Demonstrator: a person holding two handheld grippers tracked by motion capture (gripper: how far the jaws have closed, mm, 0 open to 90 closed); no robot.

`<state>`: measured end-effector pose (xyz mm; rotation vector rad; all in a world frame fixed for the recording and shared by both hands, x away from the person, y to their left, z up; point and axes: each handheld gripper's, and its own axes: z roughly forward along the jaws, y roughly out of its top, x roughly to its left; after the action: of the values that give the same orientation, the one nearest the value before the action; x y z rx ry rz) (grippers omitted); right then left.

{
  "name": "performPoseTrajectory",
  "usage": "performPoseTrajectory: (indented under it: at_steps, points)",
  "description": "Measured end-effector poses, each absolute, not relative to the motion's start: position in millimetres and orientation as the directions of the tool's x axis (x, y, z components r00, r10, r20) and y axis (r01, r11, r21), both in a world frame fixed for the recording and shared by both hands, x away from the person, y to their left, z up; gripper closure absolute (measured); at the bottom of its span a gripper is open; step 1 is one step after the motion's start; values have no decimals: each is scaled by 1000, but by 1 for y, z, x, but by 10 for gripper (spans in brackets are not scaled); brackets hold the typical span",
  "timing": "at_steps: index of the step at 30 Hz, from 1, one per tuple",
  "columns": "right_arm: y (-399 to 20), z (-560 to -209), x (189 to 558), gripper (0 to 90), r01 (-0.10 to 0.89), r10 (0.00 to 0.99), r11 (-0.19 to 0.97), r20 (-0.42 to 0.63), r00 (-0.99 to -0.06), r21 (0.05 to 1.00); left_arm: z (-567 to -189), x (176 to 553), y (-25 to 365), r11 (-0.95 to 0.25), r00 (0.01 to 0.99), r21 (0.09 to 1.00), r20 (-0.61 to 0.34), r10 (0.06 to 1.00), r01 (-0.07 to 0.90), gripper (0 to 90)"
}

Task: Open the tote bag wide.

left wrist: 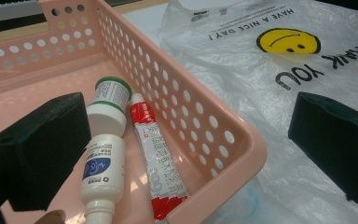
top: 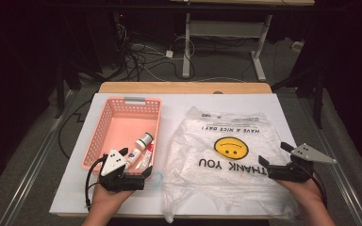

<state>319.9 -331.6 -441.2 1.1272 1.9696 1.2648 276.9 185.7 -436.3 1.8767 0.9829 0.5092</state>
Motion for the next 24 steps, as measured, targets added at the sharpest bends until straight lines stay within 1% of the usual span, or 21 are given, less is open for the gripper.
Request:
performPoseTrajectory:
  at_steps: [1,9,13,18,24]
  points:
    - [-339,-442,321,3,362,873,204,-1,-489,909,-436,277,186,-248,593,874,-57,803,419,0]
    - [-362,-447,327,2,400,900,188,5,-435,897,-435,278,186,-253,599,870,-60,798,424,0]
    - [-366,-449,329,2,410,904,179,14,-427,895,-432,278,187,-250,584,869,-54,810,427,0]
    - [-368,-451,331,3,416,904,181,15,-426,891,-431,276,184,-286,603,864,-25,798,414,0]
    - [-363,-448,340,4,415,903,190,7,-429,890,-431,276,186,-250,586,865,-62,808,436,0]
